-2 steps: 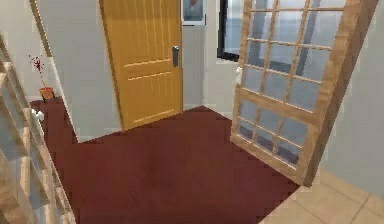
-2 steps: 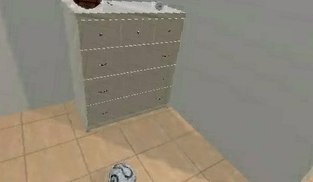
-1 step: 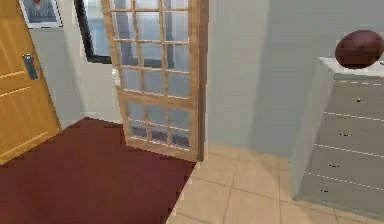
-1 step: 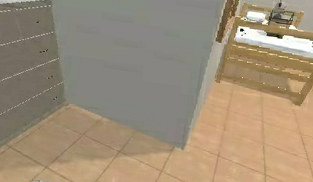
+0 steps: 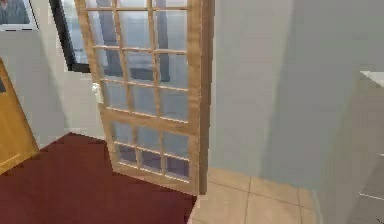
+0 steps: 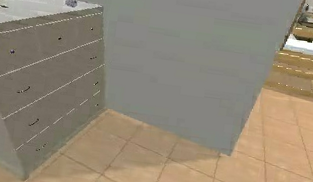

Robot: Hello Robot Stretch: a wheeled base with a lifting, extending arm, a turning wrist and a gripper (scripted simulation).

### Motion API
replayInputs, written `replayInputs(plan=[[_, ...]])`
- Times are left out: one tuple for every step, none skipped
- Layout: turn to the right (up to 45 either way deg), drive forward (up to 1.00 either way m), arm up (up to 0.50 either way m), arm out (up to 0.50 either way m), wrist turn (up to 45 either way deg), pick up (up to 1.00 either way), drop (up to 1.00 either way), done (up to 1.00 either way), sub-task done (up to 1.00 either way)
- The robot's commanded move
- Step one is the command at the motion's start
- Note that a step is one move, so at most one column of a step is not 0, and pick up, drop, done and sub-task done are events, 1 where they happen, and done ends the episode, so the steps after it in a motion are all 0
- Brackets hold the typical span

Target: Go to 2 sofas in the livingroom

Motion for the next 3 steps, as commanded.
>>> replayInputs(plan=[[-45.0,0.00,0.00,0.00,0.0,0.00,0.00,0.00,0.00],[-24.0,0.00,0.00,0.00,0.0,0.00,0.00,0.00,0.00],[0.0,1.00,0.00,0.00,0.0,0.00,0.00,0.00,0.00]])
